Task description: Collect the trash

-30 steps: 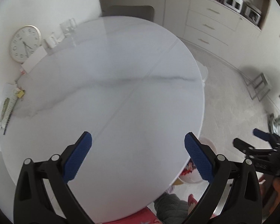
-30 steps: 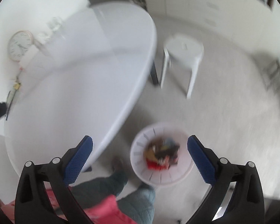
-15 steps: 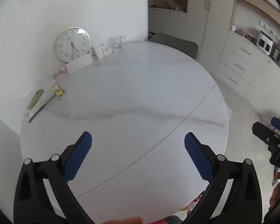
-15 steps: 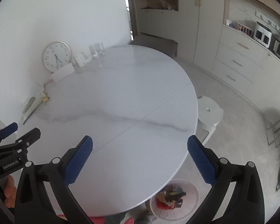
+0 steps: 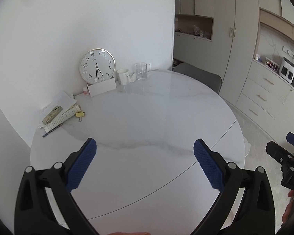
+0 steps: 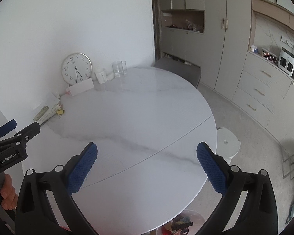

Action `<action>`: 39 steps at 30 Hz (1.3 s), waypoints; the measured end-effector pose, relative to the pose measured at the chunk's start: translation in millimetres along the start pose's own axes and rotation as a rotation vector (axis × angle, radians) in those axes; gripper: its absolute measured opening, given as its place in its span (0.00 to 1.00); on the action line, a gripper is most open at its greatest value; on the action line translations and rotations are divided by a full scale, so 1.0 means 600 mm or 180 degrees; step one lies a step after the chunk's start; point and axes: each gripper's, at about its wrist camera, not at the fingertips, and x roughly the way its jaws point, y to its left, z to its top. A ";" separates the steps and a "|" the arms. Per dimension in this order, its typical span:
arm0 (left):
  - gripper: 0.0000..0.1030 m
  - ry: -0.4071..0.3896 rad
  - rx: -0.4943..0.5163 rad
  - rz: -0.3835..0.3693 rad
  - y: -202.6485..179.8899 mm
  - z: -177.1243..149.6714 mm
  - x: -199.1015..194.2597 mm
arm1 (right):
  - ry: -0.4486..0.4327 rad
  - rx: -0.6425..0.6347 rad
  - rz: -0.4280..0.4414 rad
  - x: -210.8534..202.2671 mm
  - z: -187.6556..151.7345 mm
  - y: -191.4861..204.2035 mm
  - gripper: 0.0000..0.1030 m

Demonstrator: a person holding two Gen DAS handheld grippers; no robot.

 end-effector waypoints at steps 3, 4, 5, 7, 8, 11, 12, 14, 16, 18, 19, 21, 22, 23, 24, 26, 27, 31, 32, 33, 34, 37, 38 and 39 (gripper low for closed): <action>0.92 -0.0037 -0.0013 0.0015 0.001 0.007 -0.003 | -0.0067 -0.0006 0.0011 -0.005 0.007 0.000 0.98; 0.92 -0.0043 -0.0012 0.0015 0.002 0.008 -0.004 | -0.0081 -0.0009 0.0007 -0.006 0.010 0.000 0.98; 0.92 -0.0053 -0.0006 0.0021 0.003 0.008 -0.004 | -0.0087 -0.0008 0.0004 -0.006 0.010 -0.001 0.98; 0.92 -0.0073 0.0009 0.0043 0.000 0.008 -0.006 | -0.0099 0.0001 0.0010 -0.005 0.011 -0.003 0.98; 0.92 -0.0074 0.0015 0.0049 0.000 0.009 -0.006 | -0.0098 0.0004 0.0010 -0.005 0.012 -0.004 0.98; 0.92 -0.0070 0.0029 0.0039 -0.002 0.009 -0.004 | -0.0086 0.0004 0.0002 -0.003 0.011 -0.005 0.98; 0.92 -0.0072 0.0034 0.0041 -0.003 0.008 -0.004 | -0.0077 -0.0001 -0.0006 -0.002 0.011 -0.006 0.98; 0.92 -0.0076 0.0043 0.0042 -0.005 0.009 -0.004 | -0.0074 -0.0011 -0.0020 -0.001 0.010 -0.006 0.98; 0.92 -0.0088 0.0054 0.0056 -0.005 0.009 -0.005 | -0.0061 -0.0022 -0.0032 0.000 0.009 -0.005 0.98; 0.92 -0.0090 0.0066 0.0066 -0.005 0.009 -0.005 | -0.0054 -0.0031 -0.0052 0.002 0.010 -0.005 0.98; 0.92 -0.0097 0.0071 0.0073 -0.006 0.009 -0.006 | -0.0051 -0.0032 -0.0054 0.002 0.010 -0.004 0.98; 0.92 -0.0126 0.0067 0.0087 -0.006 0.008 -0.007 | -0.0045 -0.0042 -0.0049 0.003 0.009 -0.002 0.98; 0.92 -0.0147 0.0056 0.0086 -0.006 0.008 -0.008 | -0.0041 -0.0053 -0.0050 0.004 0.009 -0.001 0.98; 0.92 -0.0160 0.0044 0.0080 -0.005 0.008 -0.008 | -0.0038 -0.0062 -0.0053 0.005 0.008 0.001 0.98; 0.92 -0.0166 0.0031 0.0070 -0.005 0.007 -0.009 | -0.0035 -0.0072 -0.0059 0.005 0.008 0.003 0.98; 0.92 -0.0169 0.0003 0.0084 -0.003 0.007 -0.009 | -0.0030 -0.0077 -0.0062 0.006 0.006 0.005 0.98; 0.92 -0.0162 0.0004 0.0085 -0.003 0.007 -0.008 | -0.0032 -0.0079 -0.0059 0.006 0.005 0.007 0.98; 0.92 -0.0143 0.0031 0.0110 -0.005 0.008 -0.005 | -0.0027 -0.0089 -0.0066 0.006 0.004 0.008 0.98; 0.92 -0.0140 0.0037 0.0112 -0.005 0.009 -0.005 | -0.0024 -0.0089 -0.0070 0.006 0.004 0.009 0.98; 0.92 -0.0135 0.0043 0.0116 -0.006 0.009 -0.005 | -0.0023 -0.0088 -0.0076 0.007 0.003 0.010 0.98; 0.92 -0.0130 0.0045 0.0120 -0.006 0.009 -0.005 | -0.0022 -0.0087 -0.0079 0.007 0.003 0.010 0.98; 0.92 -0.0142 0.0047 0.0136 -0.008 0.009 -0.005 | -0.0020 -0.0080 -0.0077 0.007 0.003 0.011 0.98; 0.92 -0.0140 0.0053 0.0139 -0.008 0.009 -0.005 | -0.0024 -0.0080 -0.0080 0.006 0.002 0.012 0.98; 0.92 -0.0136 0.0056 0.0138 -0.008 0.008 -0.005 | -0.0028 -0.0077 -0.0082 0.005 0.001 0.012 0.98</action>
